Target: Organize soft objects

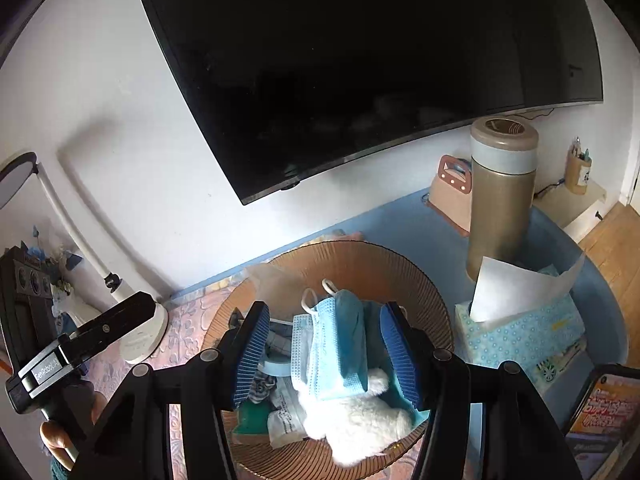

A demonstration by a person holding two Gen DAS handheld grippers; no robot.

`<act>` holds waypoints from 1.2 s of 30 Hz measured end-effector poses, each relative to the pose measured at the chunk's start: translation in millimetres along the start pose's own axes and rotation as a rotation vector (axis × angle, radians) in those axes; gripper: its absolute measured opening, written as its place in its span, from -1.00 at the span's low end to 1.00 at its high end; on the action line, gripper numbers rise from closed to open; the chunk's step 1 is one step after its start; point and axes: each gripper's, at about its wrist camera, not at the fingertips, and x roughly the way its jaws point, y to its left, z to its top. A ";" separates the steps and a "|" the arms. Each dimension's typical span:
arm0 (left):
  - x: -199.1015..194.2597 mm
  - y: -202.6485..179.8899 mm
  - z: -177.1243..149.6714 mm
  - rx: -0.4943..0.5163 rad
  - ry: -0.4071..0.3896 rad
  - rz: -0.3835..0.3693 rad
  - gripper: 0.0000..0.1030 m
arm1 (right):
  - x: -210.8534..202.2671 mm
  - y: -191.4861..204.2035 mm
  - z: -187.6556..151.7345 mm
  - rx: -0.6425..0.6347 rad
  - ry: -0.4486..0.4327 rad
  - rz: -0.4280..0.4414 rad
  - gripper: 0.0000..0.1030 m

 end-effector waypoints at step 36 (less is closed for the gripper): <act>-159.7 166.4 -161.4 -0.068 -0.044 0.776 0.64 | 32.2 235.3 -157.9 -0.402 0.087 0.136 0.58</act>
